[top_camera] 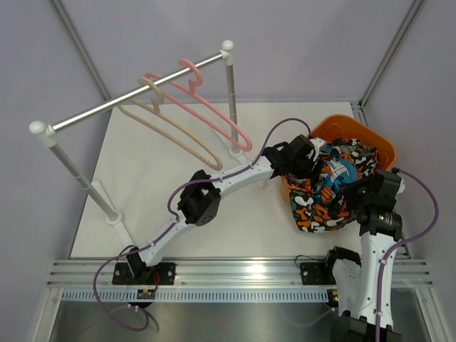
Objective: Remove the shorts from the hanger
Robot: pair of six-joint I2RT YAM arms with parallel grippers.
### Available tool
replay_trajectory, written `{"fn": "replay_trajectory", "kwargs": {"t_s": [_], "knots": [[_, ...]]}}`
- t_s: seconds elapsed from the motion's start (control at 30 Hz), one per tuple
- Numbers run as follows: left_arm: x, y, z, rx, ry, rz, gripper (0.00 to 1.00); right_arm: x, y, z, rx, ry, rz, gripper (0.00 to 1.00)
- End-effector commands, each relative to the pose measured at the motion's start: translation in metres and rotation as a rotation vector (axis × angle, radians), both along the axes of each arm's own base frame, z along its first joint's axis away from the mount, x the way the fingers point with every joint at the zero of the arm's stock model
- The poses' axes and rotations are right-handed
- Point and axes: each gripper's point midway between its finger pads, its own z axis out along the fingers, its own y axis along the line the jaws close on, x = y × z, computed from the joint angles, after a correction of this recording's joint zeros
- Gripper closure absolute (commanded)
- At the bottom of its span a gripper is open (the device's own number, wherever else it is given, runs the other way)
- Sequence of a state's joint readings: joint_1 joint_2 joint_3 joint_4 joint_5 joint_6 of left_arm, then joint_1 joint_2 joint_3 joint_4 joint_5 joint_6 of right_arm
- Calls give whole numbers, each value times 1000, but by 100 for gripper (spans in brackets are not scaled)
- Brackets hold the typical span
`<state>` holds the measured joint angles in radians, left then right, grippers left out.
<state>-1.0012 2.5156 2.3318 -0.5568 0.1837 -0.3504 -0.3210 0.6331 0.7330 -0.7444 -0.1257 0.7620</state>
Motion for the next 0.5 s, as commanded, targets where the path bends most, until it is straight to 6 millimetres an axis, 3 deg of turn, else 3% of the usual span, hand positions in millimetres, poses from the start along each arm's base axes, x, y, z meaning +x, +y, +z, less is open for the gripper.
{"fn": "replay_trajectory", "kwargs": {"t_s": [0.0, 0.23, 0.47], "knots": [[14, 28, -42, 140, 8, 75, 33, 18, -2, 5, -10, -45, 32, 91], [15, 41, -48, 198, -11, 77, 33, 39, -13, 4, 5, 43, 12, 85], [21, 44, -40, 216, -35, 86, 31, 36, -23, -26, 19, 257, -9, 84]]}}
